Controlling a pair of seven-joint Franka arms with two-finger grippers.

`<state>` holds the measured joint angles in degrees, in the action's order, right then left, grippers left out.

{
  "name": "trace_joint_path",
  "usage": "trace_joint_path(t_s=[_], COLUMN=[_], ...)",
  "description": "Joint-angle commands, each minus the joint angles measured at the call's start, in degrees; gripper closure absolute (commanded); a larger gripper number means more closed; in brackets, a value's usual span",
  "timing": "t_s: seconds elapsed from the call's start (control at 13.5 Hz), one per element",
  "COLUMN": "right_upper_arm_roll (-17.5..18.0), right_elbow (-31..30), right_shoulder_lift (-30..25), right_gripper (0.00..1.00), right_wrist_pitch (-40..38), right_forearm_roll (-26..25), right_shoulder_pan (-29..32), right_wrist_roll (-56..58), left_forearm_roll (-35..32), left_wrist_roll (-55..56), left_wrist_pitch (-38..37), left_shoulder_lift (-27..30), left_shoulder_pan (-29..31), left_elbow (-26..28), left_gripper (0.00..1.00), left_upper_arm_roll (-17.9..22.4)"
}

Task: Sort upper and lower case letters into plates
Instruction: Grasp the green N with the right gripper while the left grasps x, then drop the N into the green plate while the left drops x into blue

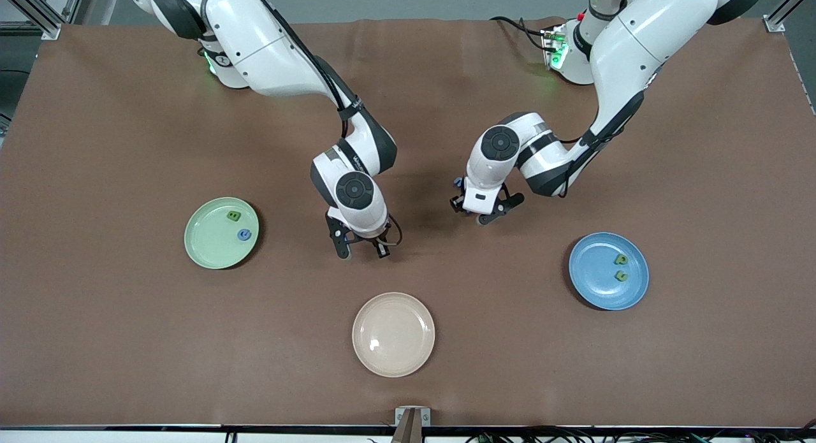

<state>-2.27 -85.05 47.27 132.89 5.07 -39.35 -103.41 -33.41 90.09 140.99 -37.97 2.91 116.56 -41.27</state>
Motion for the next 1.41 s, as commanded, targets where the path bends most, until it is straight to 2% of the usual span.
trace_joint_path(t_s=[0.0, 0.15, 0.22, 0.37, 0.67, 0.89, 1.04, 1.19, 1.34], right_upper_arm_roll=[-0.4, -0.4, -0.4, -0.5, -0.5, -0.5, -0.6, -0.6, -0.7], right_elbow=[0.8, 0.8, 0.8, 0.6, -1.2, -11.4, -19.1, -25.6, -30.5], right_shoulder_lift=[0.6, 0.6, 0.4, -0.7, -8.0, -18.0, -23.5, -27.5, -29.2], right_gripper=[0.73, 0.95, 0.99, 1.0, 1.0, 1.0, 1.0, 1.0, 1.0], right_wrist_pitch=[-0.4, -0.5, -0.9, -2.3, -13.7, -14.5, -13.5, -9.9, -6.0], right_forearm_roll=[-1.4, -1.6, -1.6, -1.4, -1.3, -1.1, -1.2, -1.2, -1.3], right_shoulder_pan=[-0.4, -0.3, 0.1, 1.4, 6.3, 12.3, 16.9, 21.1, 24.4], right_wrist_roll=[0.0, 0.5, 0.9, 5.5, 19.7, 33.7, 43.8, 52.5, 59.2], left_forearm_roll=[-1.7, -1.7, -1.7, -1.8, -2.1, -2.2, -2.2, -2.2, -2.1], left_wrist_roll=[0.5, 0.5, 0.5, 0.5, 0.5, 0.5, 0.5, 0.5, 0.4], left_wrist_pitch=[0.8, 0.8, 0.8, 0.8, 0.8, 0.8, 0.8, 0.8, 0.7], left_shoulder_lift=[-0.2, -0.6, -0.6, -1.1, -1.3, -1.8, -1.8, -1.8, -2.2], left_shoulder_pan=[0.3, 0.2, 0.2, 0.2, 0.1, 0.2, 0.2, 0.1, 0.1], left_elbow=[0.2, -0.3, -0.3, -0.5, -0.5, -0.5, -0.6, -0.9, -1.3], left_gripper=[0.45, 0.48, 0.48, 0.48, 0.49, 0.55, 0.64, 0.67, 0.77], left_upper_arm_roll=[0.0, 0.0, 0.0, 0.1, 0.1, 0.1, 0.1, 0.2, 0.2])
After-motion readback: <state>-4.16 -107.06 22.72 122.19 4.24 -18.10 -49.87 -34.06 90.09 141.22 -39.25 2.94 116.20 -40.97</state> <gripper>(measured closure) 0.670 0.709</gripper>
